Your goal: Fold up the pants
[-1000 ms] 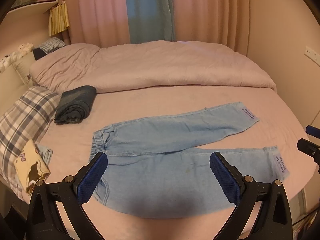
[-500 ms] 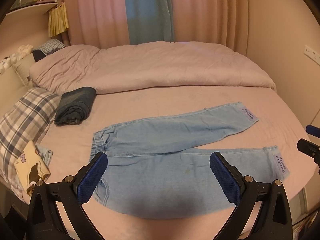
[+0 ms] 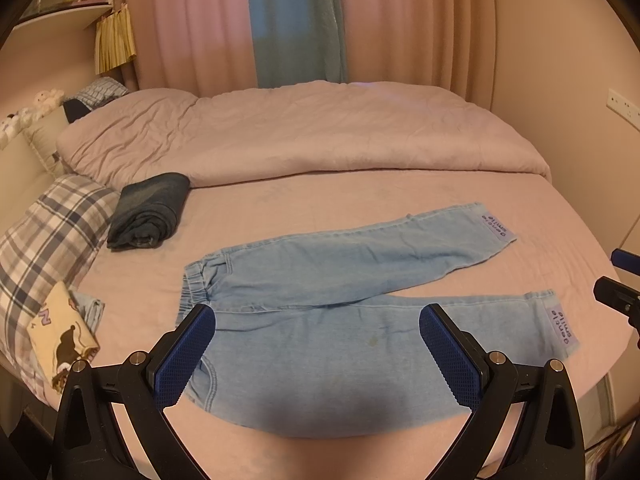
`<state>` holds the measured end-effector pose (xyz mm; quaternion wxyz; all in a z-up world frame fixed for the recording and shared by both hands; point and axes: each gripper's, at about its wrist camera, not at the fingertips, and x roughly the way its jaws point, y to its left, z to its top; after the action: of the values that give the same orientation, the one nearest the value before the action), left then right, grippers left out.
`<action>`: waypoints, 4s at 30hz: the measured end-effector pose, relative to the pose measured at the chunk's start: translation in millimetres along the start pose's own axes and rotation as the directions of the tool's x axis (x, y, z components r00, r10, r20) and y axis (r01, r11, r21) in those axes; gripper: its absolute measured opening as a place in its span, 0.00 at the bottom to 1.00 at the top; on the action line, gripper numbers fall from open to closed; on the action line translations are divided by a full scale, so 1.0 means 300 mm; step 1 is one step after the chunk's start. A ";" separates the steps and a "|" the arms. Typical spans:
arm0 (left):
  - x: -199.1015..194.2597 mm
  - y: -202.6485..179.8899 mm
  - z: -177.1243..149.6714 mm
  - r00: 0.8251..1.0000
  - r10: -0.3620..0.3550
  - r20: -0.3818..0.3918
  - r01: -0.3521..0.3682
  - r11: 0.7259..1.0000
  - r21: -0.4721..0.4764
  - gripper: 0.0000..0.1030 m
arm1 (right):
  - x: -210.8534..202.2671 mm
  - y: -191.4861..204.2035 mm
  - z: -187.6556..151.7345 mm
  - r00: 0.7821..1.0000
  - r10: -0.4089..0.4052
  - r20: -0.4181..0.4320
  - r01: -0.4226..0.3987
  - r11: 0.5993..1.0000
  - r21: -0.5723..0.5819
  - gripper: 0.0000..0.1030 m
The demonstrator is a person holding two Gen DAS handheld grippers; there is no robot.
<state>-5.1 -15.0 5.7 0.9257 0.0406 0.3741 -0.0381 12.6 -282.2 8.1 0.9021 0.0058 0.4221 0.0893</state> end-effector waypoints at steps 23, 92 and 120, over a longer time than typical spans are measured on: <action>0.002 0.002 -0.001 1.000 -0.002 0.000 0.002 1.000 0.001 0.99 | 0.002 0.034 -0.011 1.000 -0.001 0.001 0.001 1.000 -0.009 0.98; 0.788 0.635 0.037 0.983 -0.023 -0.181 0.020 1.000 -0.014 0.71 | 1.070 0.239 0.243 0.889 0.291 -0.354 -0.392 0.883 -0.259 0.53; 1.152 0.602 0.121 0.954 0.009 -0.299 0.065 0.970 0.236 0.18 | 1.385 0.231 0.423 0.884 -0.122 -0.451 -0.280 0.633 -0.722 0.05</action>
<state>286.1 146.9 -200.3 0.8463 0.1534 0.5021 -0.0901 359.3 -136.7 -220.2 0.6854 -0.3814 0.5430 0.3000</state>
